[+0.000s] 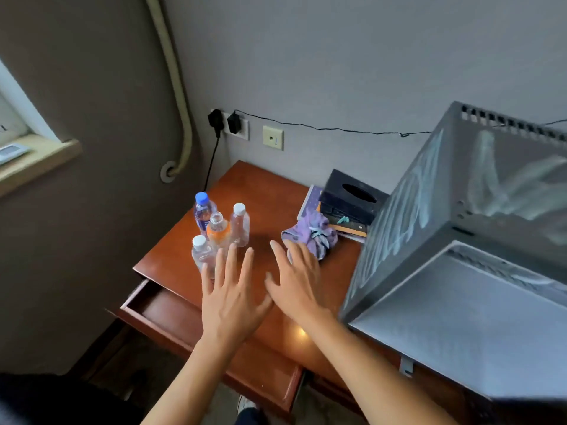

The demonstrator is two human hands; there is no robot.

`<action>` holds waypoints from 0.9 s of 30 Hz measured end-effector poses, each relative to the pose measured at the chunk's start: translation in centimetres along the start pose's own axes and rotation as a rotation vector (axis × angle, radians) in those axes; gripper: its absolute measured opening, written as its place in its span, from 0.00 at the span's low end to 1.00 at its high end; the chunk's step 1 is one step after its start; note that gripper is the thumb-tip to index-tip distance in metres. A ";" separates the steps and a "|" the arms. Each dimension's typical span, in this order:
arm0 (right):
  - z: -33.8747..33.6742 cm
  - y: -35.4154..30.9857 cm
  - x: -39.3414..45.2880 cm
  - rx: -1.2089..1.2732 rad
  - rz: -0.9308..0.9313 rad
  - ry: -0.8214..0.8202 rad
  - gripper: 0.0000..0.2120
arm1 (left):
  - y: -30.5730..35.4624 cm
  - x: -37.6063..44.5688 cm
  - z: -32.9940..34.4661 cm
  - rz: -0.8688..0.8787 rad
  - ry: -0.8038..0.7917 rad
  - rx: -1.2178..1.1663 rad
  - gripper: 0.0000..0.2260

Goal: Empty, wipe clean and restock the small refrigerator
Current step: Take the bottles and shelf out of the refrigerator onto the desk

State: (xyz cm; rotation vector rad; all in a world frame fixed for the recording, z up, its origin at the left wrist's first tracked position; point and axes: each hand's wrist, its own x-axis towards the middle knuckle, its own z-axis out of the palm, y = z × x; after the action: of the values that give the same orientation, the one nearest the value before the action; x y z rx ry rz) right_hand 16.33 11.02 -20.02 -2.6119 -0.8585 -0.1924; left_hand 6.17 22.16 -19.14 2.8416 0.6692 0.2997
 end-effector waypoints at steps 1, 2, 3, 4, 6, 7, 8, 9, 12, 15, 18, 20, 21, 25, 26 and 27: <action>-0.7 0.4 -1.6 -0.003 0.013 0.008 0.30 | 0.9 -1.0 0.3 0.024 0.000 -0.001 0.36; -1.5 0.9 -3.1 -0.007 0.024 0.016 0.30 | 1.8 -2.0 0.5 0.049 -0.008 0.000 0.36; -2.2 1.5 -4.7 -0.008 0.035 0.026 0.30 | 2.7 -3.1 0.8 0.076 -0.022 0.001 0.37; -3.0 2.0 -6.4 -0.004 0.046 0.033 0.30 | 3.6 -4.1 1.0 0.105 -0.036 0.005 0.38; -4.4 3.2 -9.4 -0.002 0.069 0.036 0.29 | 5.6 -6.2 1.5 0.155 -0.070 0.019 0.39; -5.0 3.9 -10.9 -0.013 0.088 0.033 0.29 | 6.6 -7.2 1.7 0.174 -0.085 0.020 0.38; -5.5 4.5 -12.4 -0.028 0.112 0.032 0.29 | 7.7 -8.2 1.8 0.192 -0.095 0.017 0.37; -5.9 5.2 -13.8 -0.040 0.138 0.033 0.29 | 8.7 -9.2 2.0 0.208 -0.106 0.015 0.36; -7.2 7.2 -17.5 -0.061 0.216 0.043 0.29 | 11.6 -11.7 2.5 0.271 -0.138 0.006 0.34; -8.4 9.4 -20.5 -0.077 0.297 0.046 0.29 | 14.5 -13.8 2.8 0.358 -0.155 -0.001 0.35; -9.6 11.6 -22.8 -0.109 0.379 0.037 0.29 | 17.2 -15.1 3.3 0.443 -0.175 -0.025 0.35; -10.2 13.0 -23.8 -0.112 0.428 0.041 0.29 | 18.9 -15.6 3.9 0.496 -0.207 -0.019 0.34; -10.5 13.7 -24.1 -0.110 0.450 0.037 0.30 | 19.7 -15.5 4.2 0.522 -0.227 -0.017 0.33; -11.5 16.5 -24.2 -0.099 0.521 -0.014 0.31 | 23.2 -14.3 6.0 0.598 -0.347 0.047 0.34; -11.7 17.2 -24.0 -0.081 0.545 -0.027 0.31 | 24.1 -13.8 6.5 0.604 -0.388 0.067 0.34; -11.8 17.8 -23.8 -0.058 0.572 -0.038 0.31 | 24.9 -13.1 6.9 0.604 -0.416 0.080 0.34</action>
State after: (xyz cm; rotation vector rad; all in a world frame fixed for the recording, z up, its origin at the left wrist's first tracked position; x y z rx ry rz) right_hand 7.73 -19.77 -20.59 -2.7974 -0.0925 -0.0093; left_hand 6.68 -6.72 -21.64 2.9701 -0.2698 -0.2387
